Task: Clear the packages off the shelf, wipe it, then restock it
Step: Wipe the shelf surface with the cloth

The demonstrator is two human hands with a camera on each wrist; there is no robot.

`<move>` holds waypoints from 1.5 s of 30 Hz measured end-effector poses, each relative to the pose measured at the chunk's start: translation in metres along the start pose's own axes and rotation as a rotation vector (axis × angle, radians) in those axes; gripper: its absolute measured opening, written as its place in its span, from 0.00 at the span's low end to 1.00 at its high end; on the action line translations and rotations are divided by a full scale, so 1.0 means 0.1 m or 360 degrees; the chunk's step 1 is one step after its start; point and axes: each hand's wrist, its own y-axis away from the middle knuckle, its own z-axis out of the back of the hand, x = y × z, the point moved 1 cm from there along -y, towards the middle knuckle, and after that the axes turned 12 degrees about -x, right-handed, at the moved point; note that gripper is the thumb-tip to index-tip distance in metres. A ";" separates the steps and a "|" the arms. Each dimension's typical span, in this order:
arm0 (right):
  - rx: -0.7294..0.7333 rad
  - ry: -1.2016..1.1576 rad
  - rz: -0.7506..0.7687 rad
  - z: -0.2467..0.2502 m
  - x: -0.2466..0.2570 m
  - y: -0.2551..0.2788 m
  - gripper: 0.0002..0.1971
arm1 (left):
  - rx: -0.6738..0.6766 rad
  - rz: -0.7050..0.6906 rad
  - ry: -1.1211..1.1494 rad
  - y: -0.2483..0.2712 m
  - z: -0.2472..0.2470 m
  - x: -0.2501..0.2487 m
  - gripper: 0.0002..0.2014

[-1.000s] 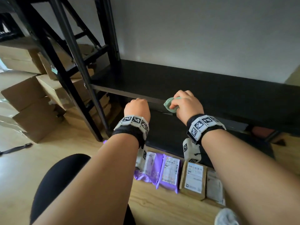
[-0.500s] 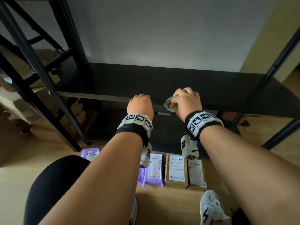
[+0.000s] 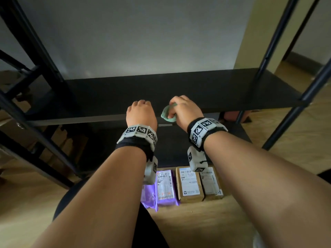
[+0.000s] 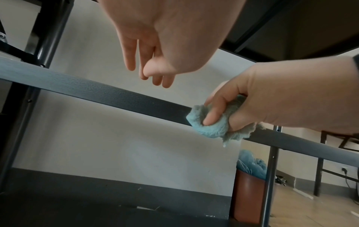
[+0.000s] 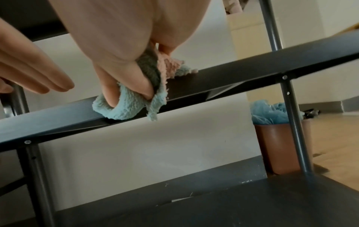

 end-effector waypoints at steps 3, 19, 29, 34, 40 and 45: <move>-0.0029 0.0090 0.0054 0.07 -0.19 0.03 0.09 | 0.0024 -0.0005 0.0002 0.02 -0.04 -0.11 0.18; -0.0177 0.0091 -0.0316 0.81 -1.69 0.40 0.10 | 0.0058 -0.0197 0.0163 0.08 -0.36 -1.24 0.23; -0.0078 0.0210 -0.0580 0.96 -1.81 0.39 0.05 | 0.0090 -0.0083 0.0133 0.13 -0.36 -1.16 0.27; -0.0198 0.0038 -0.0329 0.79 -1.37 0.50 0.09 | 0.0055 0.0170 0.0056 0.36 -0.32 -0.80 0.31; -0.0113 -0.0194 -0.0159 0.39 -0.57 0.28 0.14 | -0.0008 0.0341 -0.0011 0.48 -0.21 -0.34 0.33; -0.0006 -0.0194 -0.0034 0.19 0.01 0.16 0.14 | -0.0017 0.0379 -0.0033 0.49 -0.12 0.00 0.33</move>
